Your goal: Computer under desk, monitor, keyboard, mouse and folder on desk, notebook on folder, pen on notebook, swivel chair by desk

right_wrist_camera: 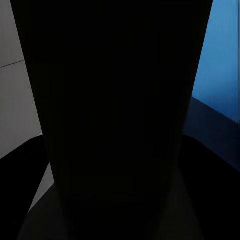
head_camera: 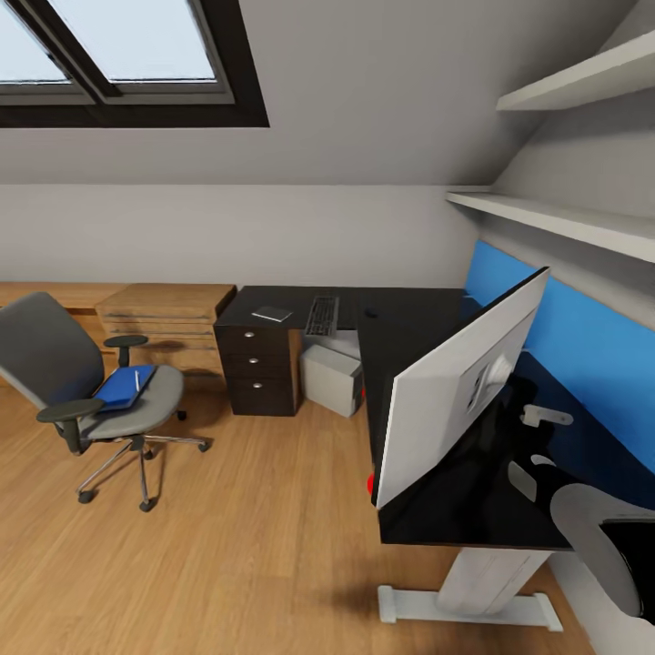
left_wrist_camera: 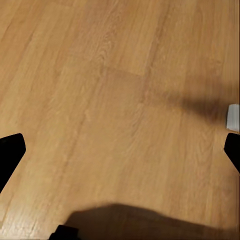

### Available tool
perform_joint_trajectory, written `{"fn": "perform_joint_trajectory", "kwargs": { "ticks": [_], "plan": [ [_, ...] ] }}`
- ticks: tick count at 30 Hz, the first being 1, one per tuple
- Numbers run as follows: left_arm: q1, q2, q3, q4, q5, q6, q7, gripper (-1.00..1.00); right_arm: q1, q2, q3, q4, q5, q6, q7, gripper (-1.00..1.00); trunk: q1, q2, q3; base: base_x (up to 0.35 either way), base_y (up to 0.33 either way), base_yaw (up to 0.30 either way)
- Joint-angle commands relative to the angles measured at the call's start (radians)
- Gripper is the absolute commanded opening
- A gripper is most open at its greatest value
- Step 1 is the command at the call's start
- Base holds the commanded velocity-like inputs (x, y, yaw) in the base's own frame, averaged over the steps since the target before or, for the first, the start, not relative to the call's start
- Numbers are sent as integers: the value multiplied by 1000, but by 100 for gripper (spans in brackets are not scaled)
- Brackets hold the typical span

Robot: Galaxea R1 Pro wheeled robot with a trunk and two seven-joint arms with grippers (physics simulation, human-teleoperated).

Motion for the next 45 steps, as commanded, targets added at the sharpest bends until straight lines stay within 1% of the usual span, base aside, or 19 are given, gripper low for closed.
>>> {"fn": "perform_joint_trajectory", "kwargs": {
  "ticks": [1, 10, 16, 25, 31, 45],
  "plan": [
    [0, 1, -8, 0, 6, -4, 7, 100, 0, 0, 42, 18, -33, -6, -7, -100, 0, -1, -1, 0, -103, 0],
    [-1, 1, -8, 0, 6, -4, 7, 100, 0, 0, 43, 18, -32, -6, -7, -100, 0, -1, -1, 16, -28, 0],
    [-1, 1, -8, 0, 6, -4, 7, 100, 0, 0, 43, 18, -32, -6, -7, -100, 0, -1, -1, 217, -1, 0],
    [0, 1, -8, 0, 6, -4, 7, 100, 0, 0, 44, 18, -32, -6, -7, -100, 0, -1, -1, 48, 0, 0],
    [-1, 1, -8, 1, 6, -4, 7, 100, 0, 0, 44, 18, -32, -6, -7, -100, 0, -1, -1, 147, 0, 0],
    [-1, 1, -8, 1, 5, -4, 7, 100, 0, 0, 43, 18, -32, -7, -7, -100, 0, -1, -1, 14, 0, 0]
  ]
}}
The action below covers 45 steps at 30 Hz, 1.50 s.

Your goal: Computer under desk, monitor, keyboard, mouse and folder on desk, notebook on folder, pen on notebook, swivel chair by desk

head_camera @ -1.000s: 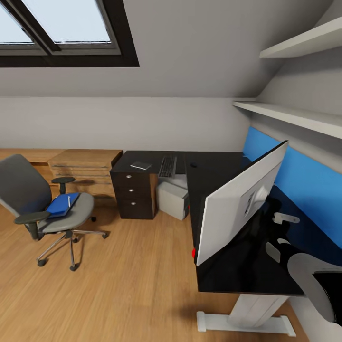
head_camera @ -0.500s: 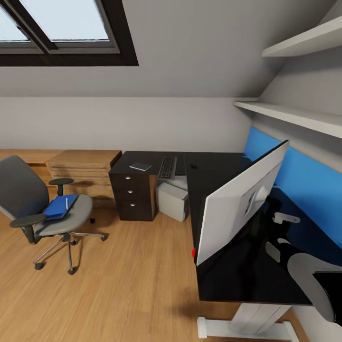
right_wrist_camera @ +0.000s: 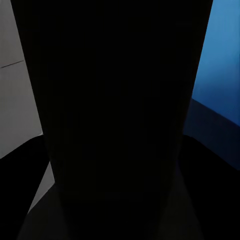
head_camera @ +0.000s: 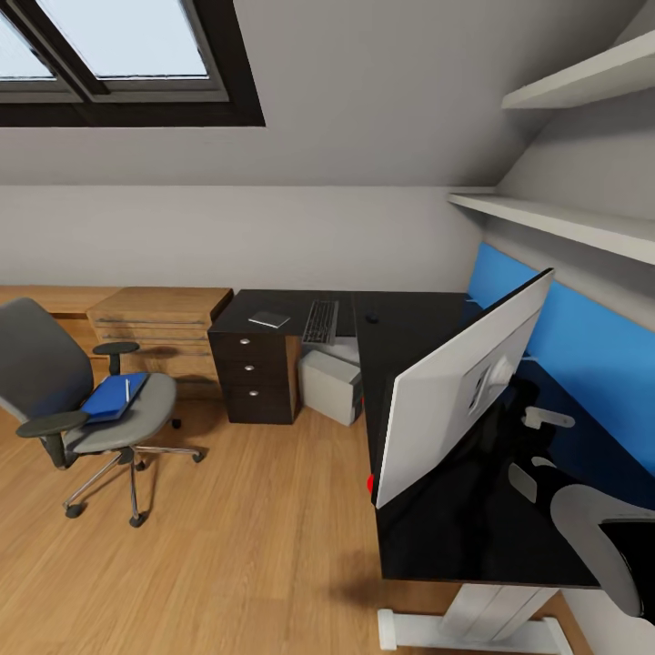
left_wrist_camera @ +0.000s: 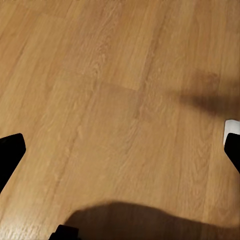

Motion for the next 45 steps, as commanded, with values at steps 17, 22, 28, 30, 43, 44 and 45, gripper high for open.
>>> {"fn": "perform_joint_trajectory", "kwargs": {
  "ticks": [17, 22, 28, 30, 43, 44, 45],
  "plan": [
    [-1, 1, -9, 0, 6, -4, 7, 100, 0, 0, 38, 4, -15, 9, -5, -100, 1, -1, -1, 0, 0, 0],
    [-1, 1, -9, 0, 6, -4, 7, 100, 0, 0, 38, 4, -16, 9, -5, -100, 1, -1, -1, 0, 0, 0],
    [-1, 1, -9, 0, 6, -5, 7, 100, 0, 0, 37, 4, -16, 9, -5, -100, 1, -1, -1, 0, -76, 0],
    [-1, 1, -9, 0, 6, -5, 7, 100, 0, 0, 37, 4, -16, 9, -5, -100, 1, -1, -1, 0, -208, 0],
    [-1, 1, -9, 0, 6, -5, 7, 100, 0, 0, 38, 4, -16, 8, -5, -100, 1, -1, -1, 9, -43, 0],
    [-1, 1, -9, 0, 6, -5, 7, 100, 0, 0, 38, 4, -16, 8, -5, -100, 1, -1, -1, 72, -79, 0],
    [-1, 1, -9, 0, 6, -5, 7, 100, 0, 0, 38, 4, -16, 8, -5, -100, 1, -1, -1, 82, -96, 0]
  ]
}}
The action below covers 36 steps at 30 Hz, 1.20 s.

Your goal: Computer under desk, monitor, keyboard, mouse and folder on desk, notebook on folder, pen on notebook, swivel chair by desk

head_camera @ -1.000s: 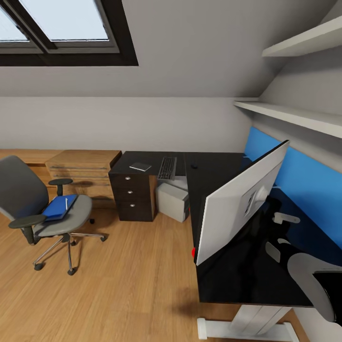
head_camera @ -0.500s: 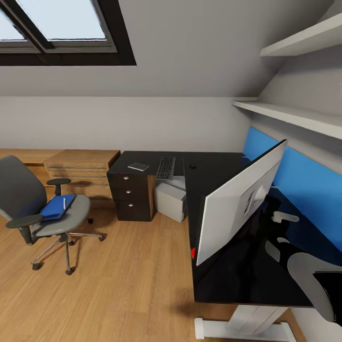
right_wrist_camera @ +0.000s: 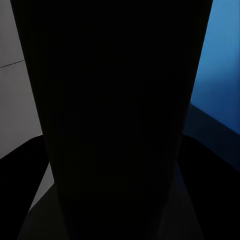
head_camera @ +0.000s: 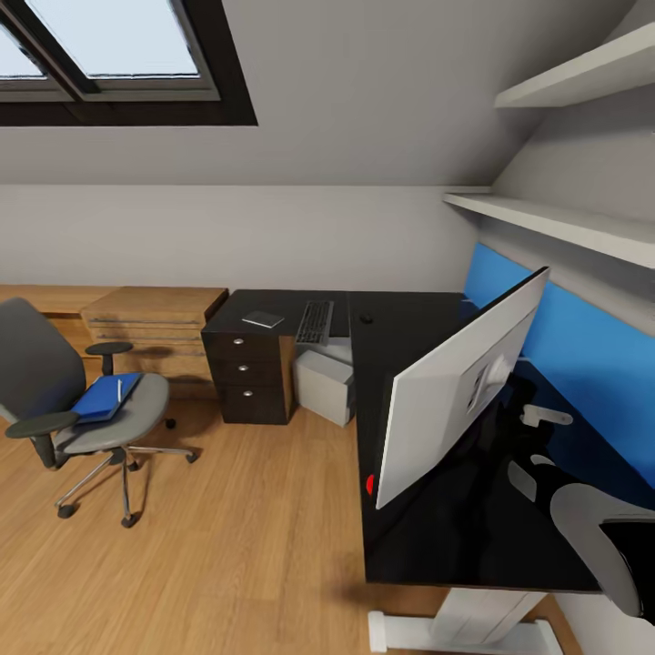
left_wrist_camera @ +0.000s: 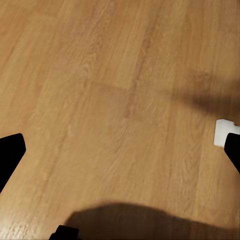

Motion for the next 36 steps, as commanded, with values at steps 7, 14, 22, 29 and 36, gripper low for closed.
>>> {"fn": "perform_joint_trajectory", "kwargs": {
  "ticks": [7, 14, 22, 29, 36],
  "plan": [
    [0, 1, -8, 0, 6, -4, 7, 100, 0, 0, 43, 19, -34, -7, -7, -100, 0, 0, -1, 39, -40, 0],
    [0, 1, -8, 0, 6, -4, 7, 100, 0, 0, 43, 19, -34, -7, -7, -100, 0, 0, -1, 3, -3, 0],
    [0, 1, -8, 0, 6, -4, 7, 100, 0, 0, 43, 19, -34, -7, -7, -100, 0, 0, -1, 0, -42, 0],
    [0, 1, -8, 0, 6, -3, 7, 100, 0, 0, 43, 19, -34, -7, -7, -100, 0, 0, -1, 0, -49, 0],
    [0, 1, -8, 0, 7, -3, 7, 100, 0, 1, 43, 19, -34, -7, -7, -100, 0, 0, -1, 0, -38, 0]
  ]
}}
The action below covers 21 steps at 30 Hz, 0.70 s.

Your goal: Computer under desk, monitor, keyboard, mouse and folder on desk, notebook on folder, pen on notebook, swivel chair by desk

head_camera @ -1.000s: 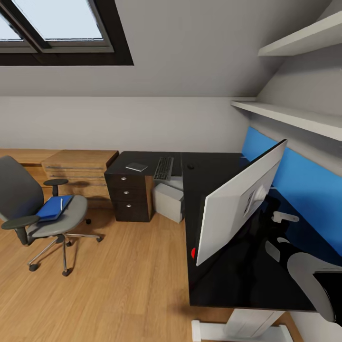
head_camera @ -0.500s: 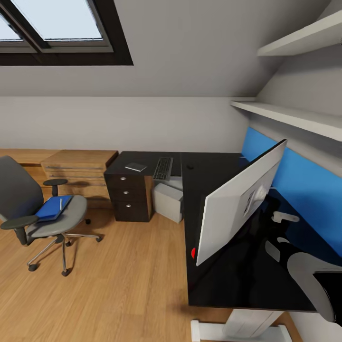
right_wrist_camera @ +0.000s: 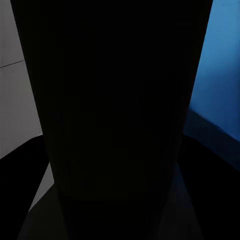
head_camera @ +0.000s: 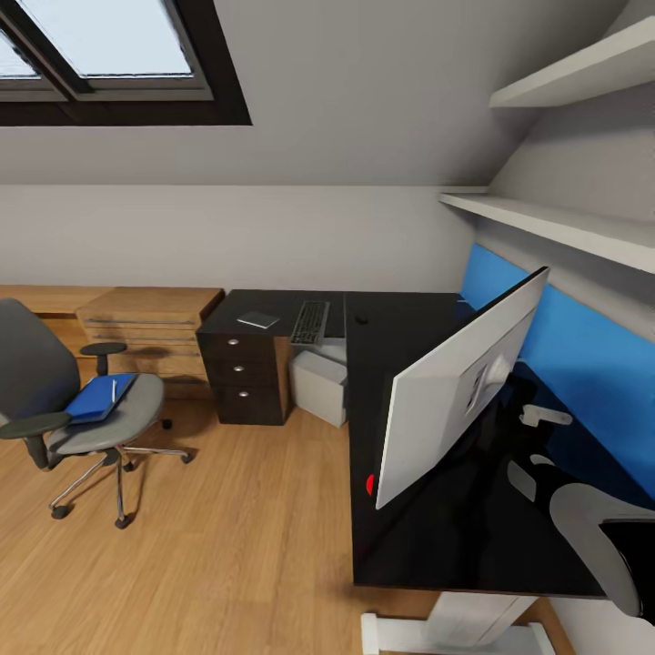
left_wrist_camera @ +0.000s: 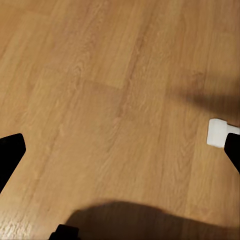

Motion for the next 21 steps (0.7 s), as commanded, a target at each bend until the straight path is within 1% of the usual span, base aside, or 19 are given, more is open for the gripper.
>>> {"fn": "perform_joint_trajectory", "kwargs": {
  "ticks": [1, 6, 15, 18, 21],
  "plan": [
    [-1, 1, -8, 0, 6, -4, 7, 100, 0, -1, 44, 19, -37, -7, -7, -100, 0, -1, -1, 0, -190, 0],
    [-1, 1, -8, 0, 6, -4, 7, 100, 0, -1, 44, 19, -37, -8, -7, -100, 0, -1, -1, 0, -157, 0],
    [0, 1, -8, 0, 6, -5, 7, 100, 0, -1, 44, 19, -37, -7, -7, -100, 0, -1, -1, 1, -20, 0],
    [-1, 1, -8, 1, 6, -5, 7, 100, 0, -1, 44, 19, -37, -7, -7, -100, 0, -1, -1, 97, -2, 0],
    [-1, 1, -8, 1, 6, -5, 7, 100, 0, -2, 44, 19, -37, -7, -7, -100, 0, -1, -1, 201, -1, 0]
  ]
}}
